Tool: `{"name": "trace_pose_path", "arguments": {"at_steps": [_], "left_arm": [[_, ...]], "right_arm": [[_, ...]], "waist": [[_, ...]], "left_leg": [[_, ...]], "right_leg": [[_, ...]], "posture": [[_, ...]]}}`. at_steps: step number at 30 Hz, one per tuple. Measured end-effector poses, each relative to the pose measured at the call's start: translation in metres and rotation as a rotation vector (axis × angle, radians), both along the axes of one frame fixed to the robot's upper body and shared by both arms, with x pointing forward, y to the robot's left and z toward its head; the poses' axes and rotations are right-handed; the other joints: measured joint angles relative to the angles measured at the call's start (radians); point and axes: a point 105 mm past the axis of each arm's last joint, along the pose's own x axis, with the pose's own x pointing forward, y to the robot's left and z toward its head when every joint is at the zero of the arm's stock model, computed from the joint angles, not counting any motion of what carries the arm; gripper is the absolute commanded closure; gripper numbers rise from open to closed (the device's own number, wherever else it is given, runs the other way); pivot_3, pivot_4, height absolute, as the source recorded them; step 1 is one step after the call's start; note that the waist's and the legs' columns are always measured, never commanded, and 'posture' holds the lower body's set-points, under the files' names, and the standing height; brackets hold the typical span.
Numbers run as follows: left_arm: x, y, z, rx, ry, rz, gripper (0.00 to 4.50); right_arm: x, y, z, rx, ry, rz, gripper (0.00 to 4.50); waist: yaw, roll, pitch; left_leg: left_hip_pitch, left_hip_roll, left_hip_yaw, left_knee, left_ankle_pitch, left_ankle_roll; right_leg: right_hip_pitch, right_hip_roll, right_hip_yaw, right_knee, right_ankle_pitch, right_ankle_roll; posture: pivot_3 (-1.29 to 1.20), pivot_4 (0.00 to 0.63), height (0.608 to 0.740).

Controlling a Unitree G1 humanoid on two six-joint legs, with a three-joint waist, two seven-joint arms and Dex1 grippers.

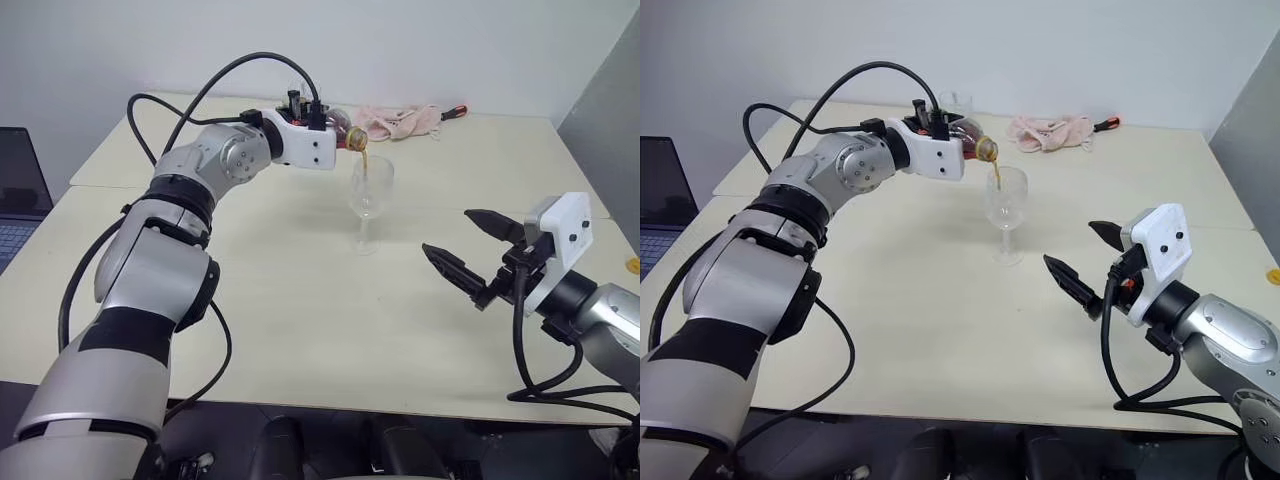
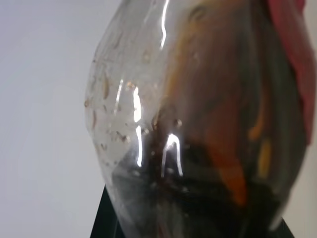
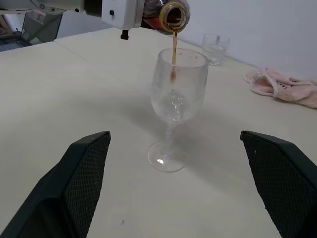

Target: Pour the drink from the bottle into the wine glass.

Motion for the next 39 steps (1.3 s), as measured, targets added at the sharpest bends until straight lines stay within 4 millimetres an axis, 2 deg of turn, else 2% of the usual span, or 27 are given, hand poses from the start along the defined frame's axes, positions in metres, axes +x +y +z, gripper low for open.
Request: {"name": "trace_pose_path", "arguments": {"at_steps": [5, 20, 22, 39], "left_arm": [[-0.0002, -0.0021, 0.0044, 0.023, -0.017, -0.002, 3.50], [0.0023, 0.0006, 0.0001, 0.060, -0.025, 0.023, 3.50], [0.0025, 0.0006, 0.0000, 0.064, -0.027, 0.025, 3.51], [0.0029, 0.0051, 0.0022, 0.142, -0.092, 0.035, 3.51]], "right_arm": [[0.0014, -0.0023, 0.0000, -0.010, 0.000, -0.013, 0.00], [0.0025, -0.0068, 0.0032, -0.019, -0.019, -0.044, 0.00], [0.0024, -0.0069, 0.0033, -0.021, -0.020, -0.044, 0.00], [0.0023, -0.0036, 0.0090, -0.018, -0.047, -0.021, 0.00]], "waist": [[0.000, 0.000, 0.000], [0.000, 0.000, 0.000], [0.000, 0.000, 0.000], [0.000, 0.000, 0.000]], "left_leg": [[0.000, 0.000, 0.000, 0.000, 0.000, 0.000], [0.000, 0.000, 0.000, 0.000, 0.000, 0.000], [0.000, 0.000, 0.000, 0.001, 0.000, 0.000], [0.000, -0.001, 0.000, 0.001, 0.000, 0.000]], "right_leg": [[0.000, 0.000, 0.000, 0.000, 0.000, 0.000], [0.000, 0.000, 0.000, 0.000, 0.000, 0.000], [0.000, 0.000, 0.000, 0.001, 0.002, -0.004], [0.000, 0.000, 0.000, 0.001, 0.003, -0.004]], "posture": [[0.00, 0.150, 0.740], [0.00, 0.150, 0.740], [0.00, 0.150, 0.740], [0.00, 0.150, 0.740]]}}
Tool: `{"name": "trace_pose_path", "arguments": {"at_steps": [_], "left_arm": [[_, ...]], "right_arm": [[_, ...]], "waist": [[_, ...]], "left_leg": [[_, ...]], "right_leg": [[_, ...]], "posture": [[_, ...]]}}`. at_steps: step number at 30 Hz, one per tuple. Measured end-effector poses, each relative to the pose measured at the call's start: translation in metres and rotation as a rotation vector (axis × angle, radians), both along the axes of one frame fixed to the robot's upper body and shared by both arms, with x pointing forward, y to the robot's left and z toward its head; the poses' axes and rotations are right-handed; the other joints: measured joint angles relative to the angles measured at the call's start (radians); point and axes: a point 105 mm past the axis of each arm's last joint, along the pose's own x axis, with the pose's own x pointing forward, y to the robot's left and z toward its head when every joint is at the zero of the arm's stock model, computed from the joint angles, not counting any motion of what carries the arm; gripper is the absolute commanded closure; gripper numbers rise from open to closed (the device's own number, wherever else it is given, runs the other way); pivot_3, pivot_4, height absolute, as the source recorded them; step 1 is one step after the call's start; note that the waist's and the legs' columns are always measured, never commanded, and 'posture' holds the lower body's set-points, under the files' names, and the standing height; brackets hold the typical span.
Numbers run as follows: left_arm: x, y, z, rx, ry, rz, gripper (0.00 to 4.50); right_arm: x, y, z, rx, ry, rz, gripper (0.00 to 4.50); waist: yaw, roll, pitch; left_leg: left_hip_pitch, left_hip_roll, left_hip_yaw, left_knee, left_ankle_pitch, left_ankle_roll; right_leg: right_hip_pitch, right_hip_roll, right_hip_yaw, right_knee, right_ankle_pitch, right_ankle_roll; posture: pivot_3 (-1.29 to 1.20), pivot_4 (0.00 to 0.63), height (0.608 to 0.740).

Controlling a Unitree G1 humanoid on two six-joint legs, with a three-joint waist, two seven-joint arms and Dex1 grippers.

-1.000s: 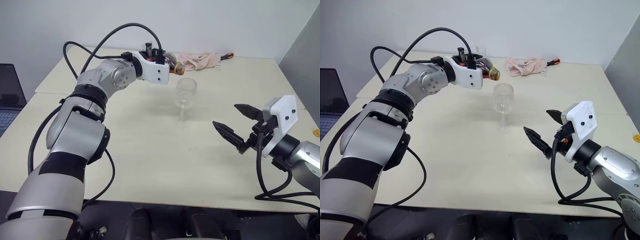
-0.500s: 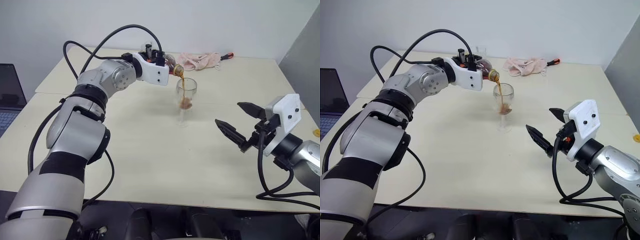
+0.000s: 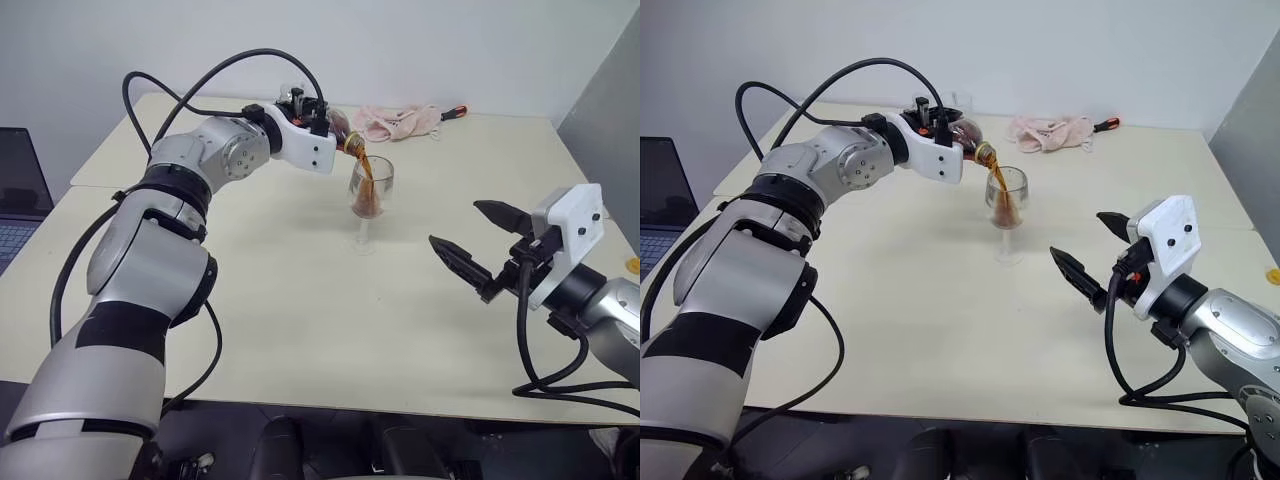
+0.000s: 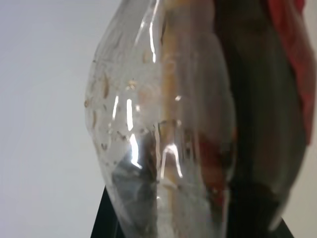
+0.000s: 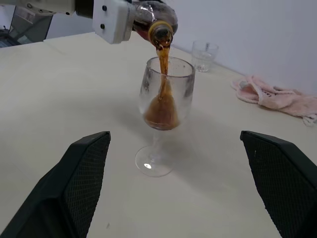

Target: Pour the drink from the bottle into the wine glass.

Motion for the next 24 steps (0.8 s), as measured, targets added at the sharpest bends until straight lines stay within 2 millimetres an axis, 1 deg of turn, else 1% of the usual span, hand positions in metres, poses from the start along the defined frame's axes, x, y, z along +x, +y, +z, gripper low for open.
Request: {"name": "trace_pose_path", "arguments": {"at_steps": [4, 17, 24], "left_arm": [[0.000, 0.002, 0.002, -0.001, -0.006, 0.001, 3.51], [-0.001, -0.001, 0.009, 0.026, -0.039, -0.005, 3.52], [-0.001, -0.002, 0.011, 0.011, -0.029, -0.002, 3.52]], "right_arm": [[0.000, 0.003, 0.000, 0.000, 0.000, 0.012, 0.00], [0.001, 0.002, 0.001, 0.003, -0.001, 0.011, 0.00], [0.001, 0.002, 0.001, 0.004, -0.005, 0.010, 0.00]], "waist": [[0.000, 0.000, 0.000], [0.000, 0.000, 0.000], [0.000, 0.000, 0.000]], "left_leg": [[0.000, 0.000, 0.000, 0.000, 0.000, 0.000], [0.000, 0.000, 0.000, 0.002, 0.000, 0.000], [0.000, 0.000, 0.000, 0.003, 0.000, 0.000]], "right_leg": [[0.000, 0.000, 0.000, 0.000, 0.000, 0.000], [0.000, 0.000, 0.000, 0.001, 0.000, 0.000], [0.000, 0.000, 0.000, 0.003, 0.000, 0.000]], "posture": [[0.00, 0.150, 0.740], [0.00, 0.150, 0.740], [0.00, 0.150, 0.740]]}}
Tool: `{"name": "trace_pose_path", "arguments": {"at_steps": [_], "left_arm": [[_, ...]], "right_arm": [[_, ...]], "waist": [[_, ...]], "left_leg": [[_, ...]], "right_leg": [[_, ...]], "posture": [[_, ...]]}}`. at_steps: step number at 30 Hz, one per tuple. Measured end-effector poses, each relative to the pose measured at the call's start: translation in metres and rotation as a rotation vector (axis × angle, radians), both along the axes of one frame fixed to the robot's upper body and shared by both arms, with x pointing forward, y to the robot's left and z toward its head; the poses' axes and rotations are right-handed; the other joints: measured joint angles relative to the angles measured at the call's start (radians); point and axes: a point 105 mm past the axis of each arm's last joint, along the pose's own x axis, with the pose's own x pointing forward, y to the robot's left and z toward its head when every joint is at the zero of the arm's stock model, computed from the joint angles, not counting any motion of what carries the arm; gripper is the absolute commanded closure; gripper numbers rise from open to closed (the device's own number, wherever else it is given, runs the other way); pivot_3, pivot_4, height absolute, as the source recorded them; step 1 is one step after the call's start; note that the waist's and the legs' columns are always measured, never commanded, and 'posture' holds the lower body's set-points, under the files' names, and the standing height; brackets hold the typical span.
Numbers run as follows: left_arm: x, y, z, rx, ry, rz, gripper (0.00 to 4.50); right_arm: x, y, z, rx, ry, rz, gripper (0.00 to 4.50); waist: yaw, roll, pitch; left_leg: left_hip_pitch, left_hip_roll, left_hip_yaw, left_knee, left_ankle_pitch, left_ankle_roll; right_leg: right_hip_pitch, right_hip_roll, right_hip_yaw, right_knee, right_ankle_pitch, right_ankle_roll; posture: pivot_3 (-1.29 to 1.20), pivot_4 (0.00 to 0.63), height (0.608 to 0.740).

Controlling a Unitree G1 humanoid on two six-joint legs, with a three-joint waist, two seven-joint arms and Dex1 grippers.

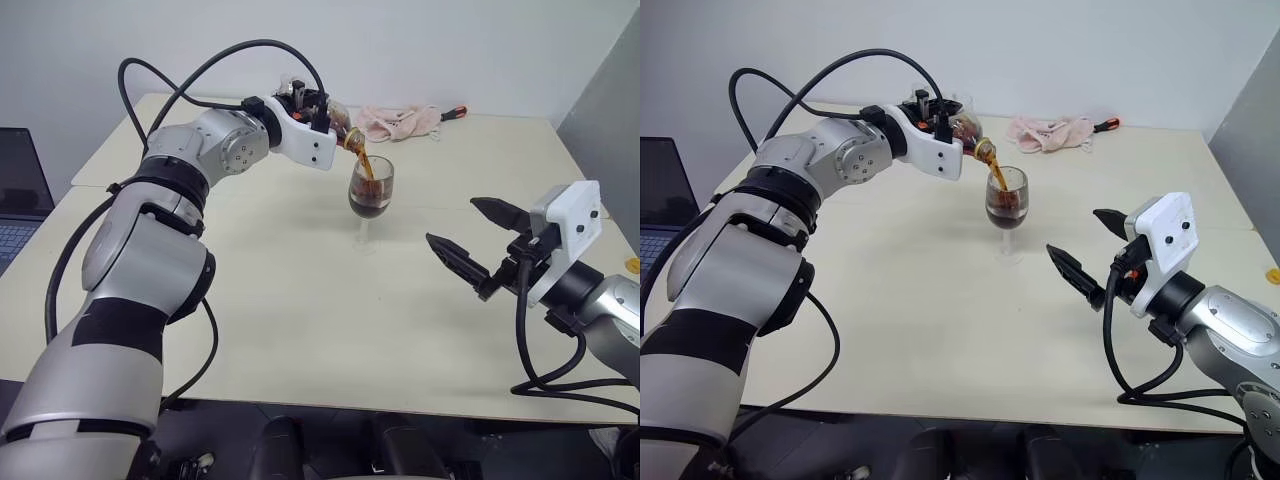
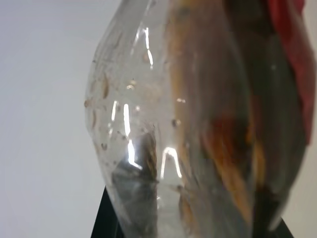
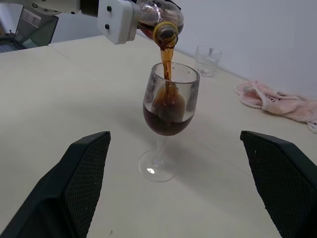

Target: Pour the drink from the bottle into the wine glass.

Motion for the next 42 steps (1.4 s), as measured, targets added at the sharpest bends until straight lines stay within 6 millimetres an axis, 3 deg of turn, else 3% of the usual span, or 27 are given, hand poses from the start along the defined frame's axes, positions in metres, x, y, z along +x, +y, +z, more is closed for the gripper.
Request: {"name": "trace_pose_path", "arguments": {"at_steps": [6, 10, 14, 18, 21, 27, 33, 37, 39, 42], "left_arm": [[0.000, -0.003, 0.009, -0.258, 0.183, -0.011, 3.52], [0.000, 0.000, -0.008, -0.423, 0.381, -0.022, 3.52], [0.003, 0.019, -0.035, -0.591, 0.561, 0.018, 3.52], [0.007, 0.050, -0.053, -0.933, 0.685, 0.067, 3.52], [0.007, 0.077, -0.070, -1.205, 0.754, 0.099, 3.52], [0.003, 0.123, -0.114, -1.520, 0.736, 0.254, 3.52], [-0.004, 0.152, -0.127, -1.623, 0.644, 0.332, 3.52], [-0.011, 0.166, -0.147, -1.664, 0.620, 0.399, 3.52], [-0.015, 0.170, -0.157, -1.668, 0.623, 0.424, 2.78], [-0.016, 0.172, -0.155, -1.675, 0.599, 0.416, 1.93]], "right_arm": [[0.000, 0.003, 0.003, 0.004, -0.013, 0.013, 0.00], [0.001, 0.013, 0.011, 0.018, -0.027, 0.065, 0.00], [0.002, 0.019, 0.024, 0.003, -0.054, 0.103, 0.00], [0.003, 0.032, 0.049, -0.019, -0.119, 0.174, 0.00], [0.009, 0.045, 0.058, -0.025, -0.112, 0.243, 0.00], [0.027, 0.075, 0.038, -0.074, 0.033, 0.345, 0.00], [0.032, 0.088, 0.035, -0.090, 0.054, 0.390, 0.00], [0.033, 0.094, 0.028, -0.104, 0.073, 0.419, 0.00], [0.034, 0.094, 0.027, -0.113, 0.070, 0.416, 0.00], [0.034, 0.094, 0.027, -0.119, 0.070, 0.428, 0.00]], "waist": [[-0.001, 0.000, 0.000], [-0.005, 0.000, 0.000], [-0.011, 0.000, 0.000], [-0.016, 0.000, 0.000], [-0.018, 0.000, 0.000], [-0.016, 0.000, 0.000], [-0.001, 0.000, 0.000], [0.000, 0.000, 0.000], [0.000, 0.000, 0.000], [0.000, 0.000, 0.000]], "left_leg": [[0.000, 0.000, 0.000, 0.006, 0.000, 0.000], [0.001, 0.000, 0.000, 0.009, 0.000, 0.000], [0.001, 0.001, 0.000, 0.009, 0.000, 0.000], [0.001, 0.002, -0.001, 0.010, 0.000, 0.000], [0.001, 0.002, 0.000, 0.010, 0.000, 0.000], [0.000, 0.003, -0.001, 0.010, 0.000, 0.000], [0.000, 0.003, 0.000, 0.010, 0.000, 0.000], [0.000, 0.003, 0.000, 0.010, 0.000, 0.000], [0.000, 0.003, 0.000, 0.010, 0.000, 0.000], [0.000, 0.003, 0.000, 0.010, 0.000, 0.000]], "right_leg": [[0.000, 0.000, 0.000, 0.006, 0.000, 0.000], [0.000, 0.001, 0.001, 0.011, -0.001, 0.001], [0.000, 0.001, 0.001, 0.011, 0.000, 0.000], [0.000, 0.001, 0.000, 0.012, 0.000, 0.000], [0.000, 0.002, 0.000, 0.012, 0.000, 0.000], [-0.001, 0.001, -0.001, 0.012, 0.000, -0.001], [-0.001, 0.001, -0.002, 0.011, 0.000, -0.001], [-0.001, 0.001, -0.002, 0.011, 0.000, -0.001], [-0.001, 0.001, -0.002, 0.011, 0.000, -0.001], [-0.001, 0.001, -0.002, 0.011, 0.000, -0.001]], "posture": [[0.00, 0.150, 0.740], [0.00, 0.150, 0.740], [0.00, 0.150, 0.740], [0.00, 0.150, 0.740], [0.00, 0.150, 0.740], [0.00, 0.150, 0.740], [0.00, 0.150, 0.740], [0.00, 0.150, 0.740], [0.00, 0.150, 0.740], [0.00, 0.150, 0.740]]}}
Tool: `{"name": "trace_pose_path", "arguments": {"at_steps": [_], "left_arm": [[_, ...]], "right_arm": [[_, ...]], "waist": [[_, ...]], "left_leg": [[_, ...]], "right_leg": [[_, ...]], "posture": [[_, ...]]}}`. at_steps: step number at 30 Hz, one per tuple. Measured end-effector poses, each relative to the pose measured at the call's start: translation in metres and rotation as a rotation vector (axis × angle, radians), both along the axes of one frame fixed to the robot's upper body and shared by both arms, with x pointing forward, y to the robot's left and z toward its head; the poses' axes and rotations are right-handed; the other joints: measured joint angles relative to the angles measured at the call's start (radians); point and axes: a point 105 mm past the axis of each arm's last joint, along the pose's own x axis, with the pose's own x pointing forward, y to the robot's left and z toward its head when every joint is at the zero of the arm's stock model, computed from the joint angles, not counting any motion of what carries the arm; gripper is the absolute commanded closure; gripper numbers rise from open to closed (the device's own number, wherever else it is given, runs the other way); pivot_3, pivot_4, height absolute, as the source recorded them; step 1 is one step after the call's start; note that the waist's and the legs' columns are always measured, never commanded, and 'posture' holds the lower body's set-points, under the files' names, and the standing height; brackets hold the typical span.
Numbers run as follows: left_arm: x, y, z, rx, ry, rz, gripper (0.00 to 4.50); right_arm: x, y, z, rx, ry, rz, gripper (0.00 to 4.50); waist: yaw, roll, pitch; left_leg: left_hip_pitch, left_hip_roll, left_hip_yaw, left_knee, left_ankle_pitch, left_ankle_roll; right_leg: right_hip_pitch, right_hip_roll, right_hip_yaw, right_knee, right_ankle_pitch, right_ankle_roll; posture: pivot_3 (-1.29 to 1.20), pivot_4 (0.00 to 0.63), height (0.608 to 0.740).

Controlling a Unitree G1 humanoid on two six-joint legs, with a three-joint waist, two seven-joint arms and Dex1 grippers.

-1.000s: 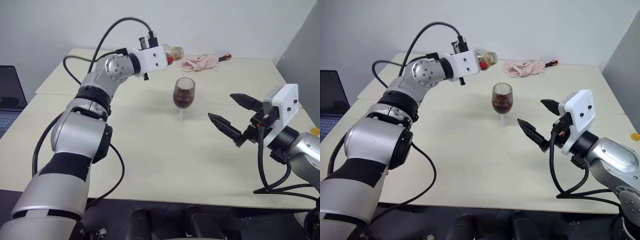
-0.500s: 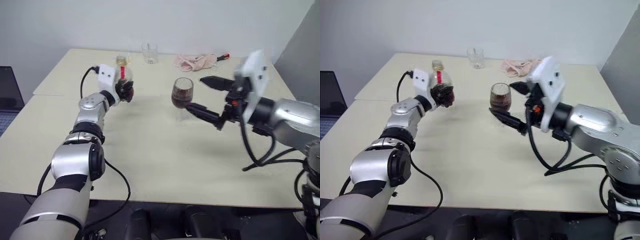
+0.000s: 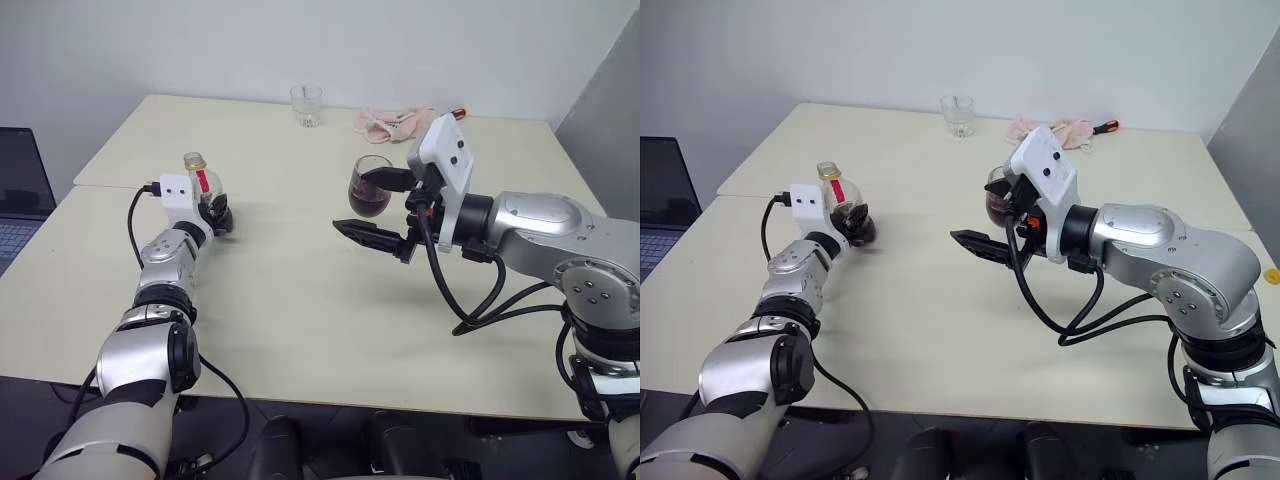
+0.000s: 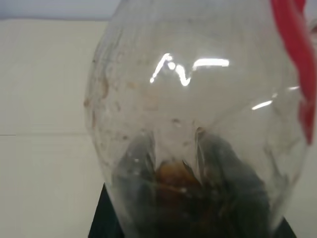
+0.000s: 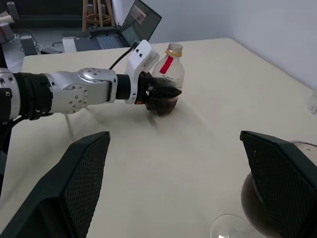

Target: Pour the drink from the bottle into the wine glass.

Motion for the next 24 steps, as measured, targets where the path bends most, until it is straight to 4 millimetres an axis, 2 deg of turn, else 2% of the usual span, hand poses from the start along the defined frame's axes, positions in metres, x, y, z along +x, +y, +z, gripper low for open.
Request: {"name": "trace_pose_path", "arguments": {"at_steps": [6, 9, 15, 20, 24], "left_arm": [[-0.006, 0.005, -0.010, 0.012, 0.001, 0.011, 0.02], [-0.008, 0.006, -0.011, 0.017, 0.002, 0.002, 0.02], [-0.018, 0.029, 0.007, 0.054, -0.027, -0.003, 0.02], [-0.041, 0.048, 0.014, 0.077, -0.011, -0.063, 0.02], [-0.059, 0.049, 0.024, 0.098, 0.017, -0.142, 0.02]], "right_arm": [[0.000, 0.000, -0.002, -0.019, -0.006, 0.018, 0.00], [-0.001, 0.001, -0.004, -0.035, -0.003, 0.031, 0.00], [0.004, -0.002, -0.007, -0.053, 0.007, 0.036, 0.00], [0.016, -0.011, -0.005, -0.065, -0.002, 0.027, 0.00], [0.024, -0.019, -0.002, -0.079, -0.018, 0.023, 0.00]], "waist": [[-0.001, 0.000, 0.000], [-0.001, 0.000, 0.000], [-0.004, 0.000, 0.000], [-0.005, 0.000, 0.000], [-0.003, 0.000, 0.000]], "left_leg": [[0.000, 0.000, 0.000, 0.000, 0.000, 0.000], [0.000, 0.000, 0.000, 0.000, 0.000, 0.000], [0.001, 0.001, 0.000, -0.001, 0.000, 0.000], [0.001, 0.001, 0.000, -0.001, 0.000, 0.000], [0.001, 0.001, 0.000, -0.001, 0.000, 0.000]], "right_leg": [[0.000, 0.000, 0.000, 0.000, 0.000, 0.000], [0.000, 0.000, 0.000, 0.000, 0.000, 0.000], [0.000, 0.001, 0.000, 0.000, 0.000, 0.000], [0.000, 0.000, 0.000, 0.000, 0.000, 0.000], [0.000, 0.000, 0.000, 0.000, 0.000, -0.001]], "posture": [[0.00, 0.150, 0.740], [0.00, 0.150, 0.740], [0.00, 0.150, 0.740], [0.00, 0.150, 0.740], [0.00, 0.150, 0.740]]}}
